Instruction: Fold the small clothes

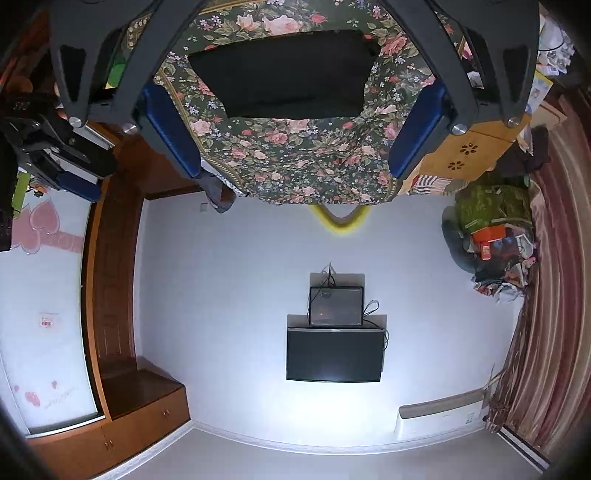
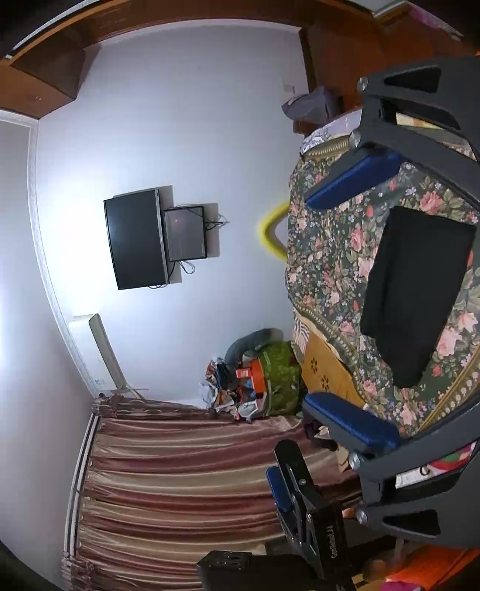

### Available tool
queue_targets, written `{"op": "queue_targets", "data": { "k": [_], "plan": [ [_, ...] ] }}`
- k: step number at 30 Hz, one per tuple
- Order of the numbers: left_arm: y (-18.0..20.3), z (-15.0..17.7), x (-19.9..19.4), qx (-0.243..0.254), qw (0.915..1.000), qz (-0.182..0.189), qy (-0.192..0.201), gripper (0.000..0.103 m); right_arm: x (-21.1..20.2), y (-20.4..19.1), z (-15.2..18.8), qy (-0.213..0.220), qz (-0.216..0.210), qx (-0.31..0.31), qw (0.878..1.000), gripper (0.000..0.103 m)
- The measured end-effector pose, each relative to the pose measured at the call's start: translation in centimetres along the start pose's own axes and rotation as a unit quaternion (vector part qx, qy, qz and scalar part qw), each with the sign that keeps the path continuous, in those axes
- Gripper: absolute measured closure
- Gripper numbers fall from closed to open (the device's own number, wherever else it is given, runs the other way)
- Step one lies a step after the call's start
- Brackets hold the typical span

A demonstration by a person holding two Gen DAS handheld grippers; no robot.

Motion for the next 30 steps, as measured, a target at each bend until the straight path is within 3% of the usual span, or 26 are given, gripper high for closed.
{"op": "queue_targets", "data": {
  "k": [30],
  "plan": [
    [0.14,0.85,0.45,-0.001,0.9998,0.014,-0.01,0.0,-0.79,0.24,0.38,-0.015,0.019,0.008,1.0,0.001]
  ]
}}
Point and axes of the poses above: each gripper's, at about its wrist camera, not at the fingertips, and x roughly the way its jaws point, y to its right, z to its underside, the point moved 6 cm from there along x, roughly the way its jaws point, and after that the axes turned 12 degrees about y, right-handed, at the moved point
